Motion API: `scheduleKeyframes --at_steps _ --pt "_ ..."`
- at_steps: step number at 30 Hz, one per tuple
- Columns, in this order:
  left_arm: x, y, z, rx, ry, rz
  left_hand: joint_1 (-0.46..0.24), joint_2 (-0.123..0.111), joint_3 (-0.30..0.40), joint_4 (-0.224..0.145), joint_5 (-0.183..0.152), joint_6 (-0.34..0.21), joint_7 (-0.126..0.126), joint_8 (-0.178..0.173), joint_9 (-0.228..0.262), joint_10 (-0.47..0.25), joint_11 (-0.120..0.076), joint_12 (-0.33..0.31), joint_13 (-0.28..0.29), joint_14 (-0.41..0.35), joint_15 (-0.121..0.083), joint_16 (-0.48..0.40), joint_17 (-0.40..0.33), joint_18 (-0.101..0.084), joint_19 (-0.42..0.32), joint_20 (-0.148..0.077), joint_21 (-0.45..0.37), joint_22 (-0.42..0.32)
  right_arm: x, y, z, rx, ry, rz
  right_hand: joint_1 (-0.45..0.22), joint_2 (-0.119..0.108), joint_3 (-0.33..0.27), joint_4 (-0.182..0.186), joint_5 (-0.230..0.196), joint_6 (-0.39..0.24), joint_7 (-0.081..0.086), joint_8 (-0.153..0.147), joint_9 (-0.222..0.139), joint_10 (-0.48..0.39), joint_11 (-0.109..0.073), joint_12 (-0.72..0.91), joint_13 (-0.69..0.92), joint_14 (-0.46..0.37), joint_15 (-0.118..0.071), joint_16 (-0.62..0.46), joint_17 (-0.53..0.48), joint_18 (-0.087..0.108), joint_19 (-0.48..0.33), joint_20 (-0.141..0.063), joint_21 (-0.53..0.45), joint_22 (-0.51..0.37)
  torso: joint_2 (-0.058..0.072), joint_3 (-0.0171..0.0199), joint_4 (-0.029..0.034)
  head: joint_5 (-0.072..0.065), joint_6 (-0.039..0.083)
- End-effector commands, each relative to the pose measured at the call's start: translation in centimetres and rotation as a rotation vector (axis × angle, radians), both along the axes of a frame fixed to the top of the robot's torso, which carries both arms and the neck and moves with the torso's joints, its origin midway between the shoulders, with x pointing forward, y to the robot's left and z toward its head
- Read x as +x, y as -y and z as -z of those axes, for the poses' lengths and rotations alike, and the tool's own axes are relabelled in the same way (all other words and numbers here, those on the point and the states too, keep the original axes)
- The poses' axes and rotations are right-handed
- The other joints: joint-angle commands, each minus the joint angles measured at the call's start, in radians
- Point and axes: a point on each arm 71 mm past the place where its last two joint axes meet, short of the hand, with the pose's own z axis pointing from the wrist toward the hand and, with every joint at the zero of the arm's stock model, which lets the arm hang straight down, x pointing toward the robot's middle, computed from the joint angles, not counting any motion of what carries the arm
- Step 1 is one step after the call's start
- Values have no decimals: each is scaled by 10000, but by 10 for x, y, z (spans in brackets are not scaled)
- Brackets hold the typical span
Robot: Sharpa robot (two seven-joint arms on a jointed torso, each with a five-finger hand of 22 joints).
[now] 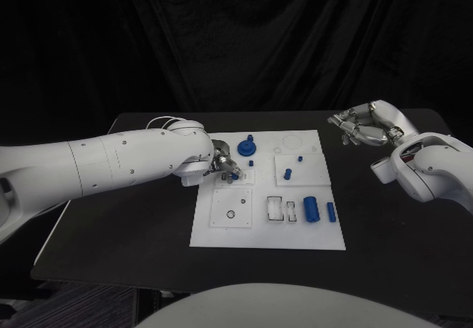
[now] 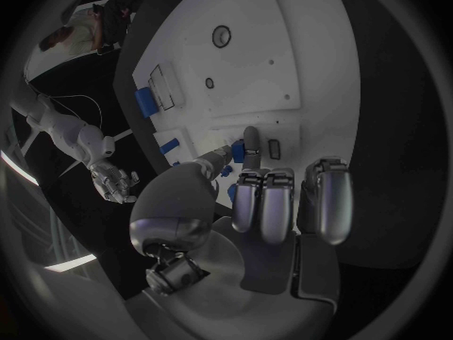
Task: Assemble the parts on the task board
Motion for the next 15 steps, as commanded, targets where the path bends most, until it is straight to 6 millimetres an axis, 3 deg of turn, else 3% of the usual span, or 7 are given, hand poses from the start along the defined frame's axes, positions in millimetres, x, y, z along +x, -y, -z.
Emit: scheduleKeyframes --at_steps 1,11,14,15 --pt "-2 1 3 -21 -161 247 -86 2 -34 2 -60 -32 38 -62 -8 1074 66 36 2634 1021 57 27 2635 103 -85 4 -34 517 0 1 2 -73 -207 65 109 13 62 20 44 -3 6 -19 -17 -81 4 -42 -8 -5 -18 -11 -14 94 84 19 -49 13 -1 -3 2 4 -1" --pt "-2 1 3 -102 -118 264 -4 10 -122 7 -60 -43 39 -115 -23 1074 67 36 2634 1021 60 27 2635 110 -105 9 -62 493 0 0 3 -82 -269 43 130 6 79 21 60 1 5 -18 -17 -72 4 -35 -7 0 -19 -3 -7 94 87 19 -55 16 3 -1 1 19 -1" --pt "-2 0 3 -113 -94 229 -215 -55 -502 311 -387 -12 73 -187 -50 1074 97 36 2634 1021 85 27 2635 114 -118 28 -90 482 0 0 3 -85 -296 35 133 6 82 23 62 3 6 -17 -17 -55 4 -24 6 3 -19 1 -3 94 88 19 -57 17 -1 -1 -1 21 -1" --pt "-2 0 3 -110 -90 213 -420 -114 -806 561 -718 10 71 -227 -63 1074 98 36 2634 1021 91 27 2635 116 -119 38 -102 482 0 0 3 -85 -302 33 134 5 83 24 63 3 6 -17 -17 -50 4 -20 10 2 -19 0 -5 94 88 19 -57 17 -2 -2 -2 30 -1"
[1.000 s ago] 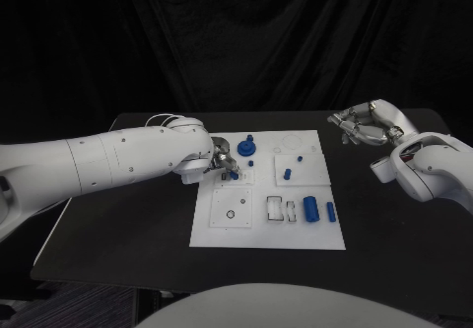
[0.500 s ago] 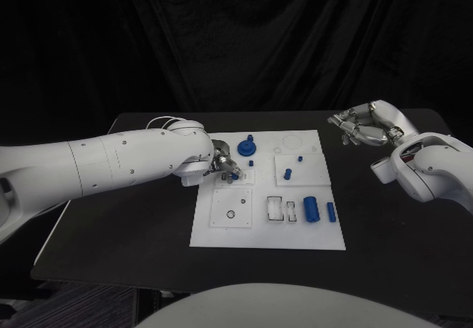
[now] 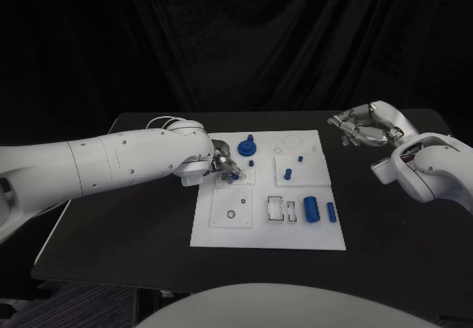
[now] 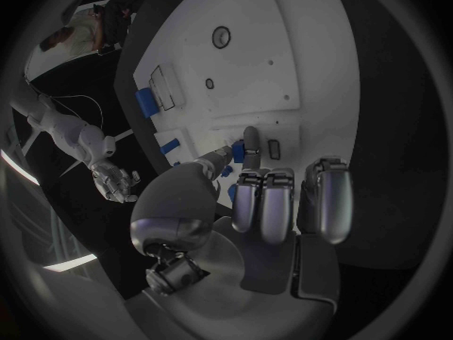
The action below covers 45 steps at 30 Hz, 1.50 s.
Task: Assemble the parts on the task board
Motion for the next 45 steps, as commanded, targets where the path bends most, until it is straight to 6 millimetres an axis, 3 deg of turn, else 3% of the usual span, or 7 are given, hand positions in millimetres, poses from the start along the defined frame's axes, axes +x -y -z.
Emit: scheduleKeyframes --at_steps 1,6,14,30,32,37,45 --pt "-2 0 2 -61 -75 159 -384 -105 -602 440 -595 29 69 -119 -23 1040 63 36 2634 1044 67 27 2635 120 -87 5 -64 480 0 1 2 -73 -211 57 135 5 55 -4 64 3 6 -17 -9 -50 4 -21 9 3 -19 0 -5 94 52 -17 -58 14 0 -1 -2 18 -1" --pt "-2 -3 1 -164 102 -18 -880 -234 -1418 1073 -1097 72 78 -216 -29 1040 70 36 2634 1044 71 27 2635 127 -92 9 -105 474 0 1 3 -73 -222 54 135 5 55 -4 64 3 6 -17 -9 -50 4 -21 9 3 -19 0 -5 94 52 -17 -58 14 1 1 -2 54 -1" --pt "-5 -12 -7 -927 969 -445 -1049 -374 -2644 1879 -1111 239 29 -208 102 1040 31 36 2634 1044 37 27 2635 94 32 -25 -25 644 -1 3 2 -82 -234 97 146 -15 59 -5 74 5 6 -16 -9 -47 4 -19 2 7 -20 5 -2 94 56 -17 -62 17 13 1 -2 90 -1" --pt "10 -42 -73 -1743 2250 -668 -119 290 -3477 1949 -584 362 -206 726 1619 1040 -165 36 2634 1044 -123 27 2635 7 277 -181 184 1030 -1 7 3 -112 -303 226 147 -40 56 3 80 12 8 -13 -9 -58 6 -27 -20 4 -19 0 -13 94 58 -17 -67 20 16 3 -3 214 -1" --pt "12 -43 -78 -1729 2130 -651 323 362 -3450 1733 -8 256 -227 862 1926 1040 -186 36 2634 1044 -141 27 2635 -20 333 -194 250 1133 -1 6 3 -107 -294 217 147 -45 55 3 81 13 8 -13 -9 -63 6 -31 -27 2 -19 -2 -16 94 59 -17 -67 20 27 0 5 189 -1" --pt "18 -48 -84 -1403 1699 -678 1097 451 -3389 1398 452 -108 -224 1035 2542 1040 -174 36 2634 1044 -136 27 2635 -16 317 -191 238 1160 0 2 3 -102 -335 121 150 -56 54 4 83 15 7 -11 -9 -59 6 -28 -27 6 -19 3 -11 94 60 -17 -69 21 16 6 7 116 -1" --pt "29 -53 -84 -982 1354 -810 1149 516 -3391 1418 377 -122 -219 1021 2580 1040 -168 36 2634 1044 -131 27 2635 -7 292 -186 210 1134 -1 1 4 -90 -366 30 178 -76 71 -1 107 9 5 -16 -11 -59 2 -30 -40 7 -20 4 -13 94 64 -18 -77 25 24 3 -11 137 -1"
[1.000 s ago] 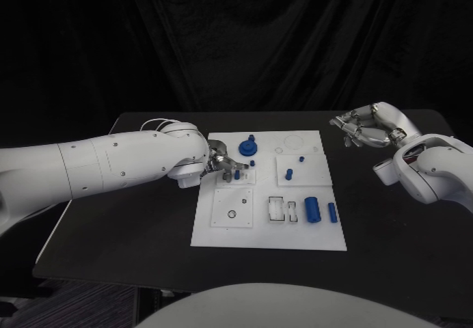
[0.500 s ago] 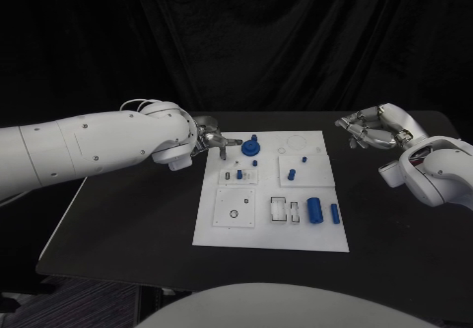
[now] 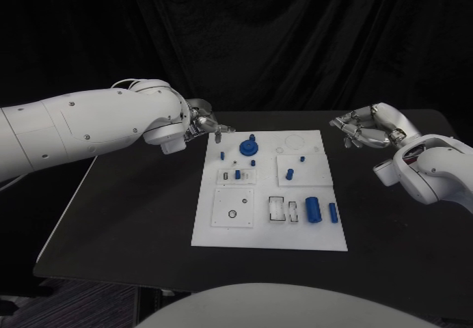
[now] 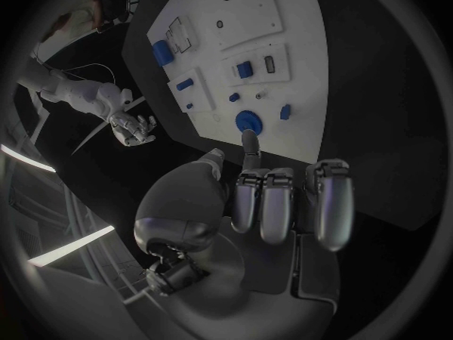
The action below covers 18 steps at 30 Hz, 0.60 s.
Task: Assemble the parts on the task board
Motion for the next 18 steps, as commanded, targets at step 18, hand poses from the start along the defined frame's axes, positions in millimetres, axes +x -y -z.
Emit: scheduleKeyframes --at_steps 18 --pt "24 2 17 838 -472 296 342 131 -7 -65 -321 -194 72 -228 -46 1070 -12 36 2634 1056 -23 27 2635 11 20 25 -85 1099 -1 -2 3 -40 -166 -29 111 -37 120 -1 122 1 5 -21 -18 -76 0 -47 -60 19 -23 20 8 95 73 -20 -53 22 0 0 -26 166 -2"
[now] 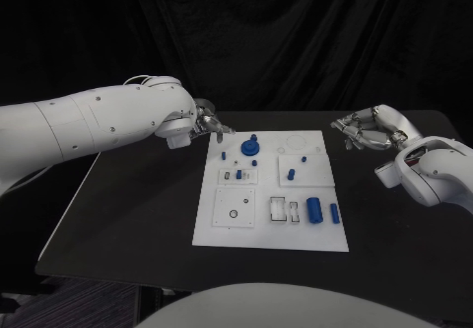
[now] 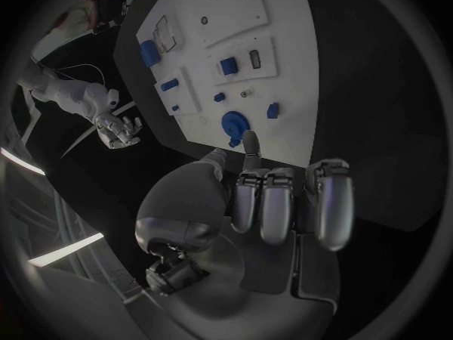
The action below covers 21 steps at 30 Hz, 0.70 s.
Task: Assemble the parts on the task board
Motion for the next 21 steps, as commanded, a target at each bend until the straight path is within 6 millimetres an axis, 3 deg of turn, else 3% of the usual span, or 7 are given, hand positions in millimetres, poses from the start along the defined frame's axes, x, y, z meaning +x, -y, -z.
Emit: scheduleKeyframes --at_steps 1,7,11,21 --pt "2 -1 5 302 32 389 156 -14 -42 -48 -39 -90 27 -81 -10 1070 -7 36 2634 1056 -20 27 2635 10 22 30 -44 1096 -1 0 2 -49 -107 38 92 -15 66 -1 50 -3 6 -24 -19 -86 1 -55 -50 18 -23 18 3 95 74 -21 -54 11 -13 6 -9 47 -2" --pt "4 -3 18 464 -77 243 437 -8 28 -243 20 -358 100 -195 65 1070 56 36 2634 1056 30 27 2635 31 -33 73 -110 1043 -1 1 2 -54 -97 75 114 -21 85 -3 68 -16 8 -31 -23 -100 2 -65 -69 21 -23 21 2 95 79 -21 -59 15 -13 2 -6 37 -2" --pt "5 -6 21 779 173 239 868 -2 276 -636 198 -794 208 -373 148 1070 151 36 2634 1056 108 27 2635 76 -150 142 -254 914 -1 1 2 -55 -114 81 139 -27 104 -8 85 -24 10 -36 -26 -116 2 -76 -89 23 -23 24 2 95 83 -22 -64 19 -18 -2 4 115 -2" --pt "4 -9 27 1243 191 342 720 -32 262 -609 87 -1091 339 -494 202 1070 262 36 2634 1056 203 27 2635 98 -212 226 -338 852 -1 1 3 -60 -178 51 169 -32 135 -7 118 -31 14 -40 -29 -124 5 -82 -105 25 -23 27 -1 95 89 -23 -72 26 -15 -4 6 130 -2"
